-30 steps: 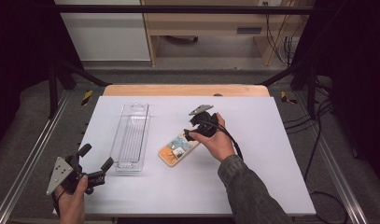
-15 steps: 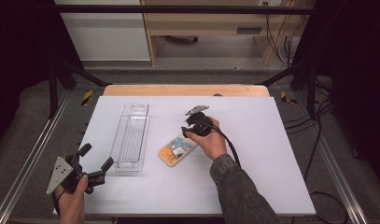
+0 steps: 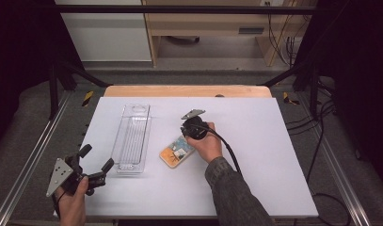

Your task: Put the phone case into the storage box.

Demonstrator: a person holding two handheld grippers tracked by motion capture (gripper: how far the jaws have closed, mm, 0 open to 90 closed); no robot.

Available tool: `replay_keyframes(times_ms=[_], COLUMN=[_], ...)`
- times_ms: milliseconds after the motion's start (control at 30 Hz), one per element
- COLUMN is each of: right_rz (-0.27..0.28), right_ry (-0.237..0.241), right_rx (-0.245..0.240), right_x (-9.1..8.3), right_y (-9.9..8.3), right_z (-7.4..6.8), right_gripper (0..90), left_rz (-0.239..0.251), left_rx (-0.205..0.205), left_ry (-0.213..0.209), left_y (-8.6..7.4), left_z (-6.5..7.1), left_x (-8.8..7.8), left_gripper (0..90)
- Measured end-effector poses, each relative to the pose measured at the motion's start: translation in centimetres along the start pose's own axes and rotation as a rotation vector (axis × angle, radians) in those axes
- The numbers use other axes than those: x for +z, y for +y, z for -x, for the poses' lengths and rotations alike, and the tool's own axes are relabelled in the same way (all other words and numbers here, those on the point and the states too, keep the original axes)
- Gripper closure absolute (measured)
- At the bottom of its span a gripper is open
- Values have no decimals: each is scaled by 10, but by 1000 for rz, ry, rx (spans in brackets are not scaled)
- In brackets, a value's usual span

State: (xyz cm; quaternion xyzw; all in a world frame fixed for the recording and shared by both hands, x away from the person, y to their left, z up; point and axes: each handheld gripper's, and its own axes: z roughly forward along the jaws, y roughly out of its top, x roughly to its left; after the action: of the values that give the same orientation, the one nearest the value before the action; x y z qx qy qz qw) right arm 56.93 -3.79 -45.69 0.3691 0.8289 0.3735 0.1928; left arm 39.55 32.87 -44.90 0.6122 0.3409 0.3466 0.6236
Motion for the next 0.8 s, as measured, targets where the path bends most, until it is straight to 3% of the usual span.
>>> replay_keyframes(times_ms=[300,800], right_rz=[0,-18], right_ry=[39,69], right_rx=[5,10], right_x=[6,23], right_y=[-2,-4], right_z=[-4,-12], right_gripper=[899,900], left_rz=[1,-3], left_rx=[-1,-1], left_ry=[-2,-6], left_y=[0,0], left_z=[0,1], left_x=[0,1], left_gripper=[17,18])
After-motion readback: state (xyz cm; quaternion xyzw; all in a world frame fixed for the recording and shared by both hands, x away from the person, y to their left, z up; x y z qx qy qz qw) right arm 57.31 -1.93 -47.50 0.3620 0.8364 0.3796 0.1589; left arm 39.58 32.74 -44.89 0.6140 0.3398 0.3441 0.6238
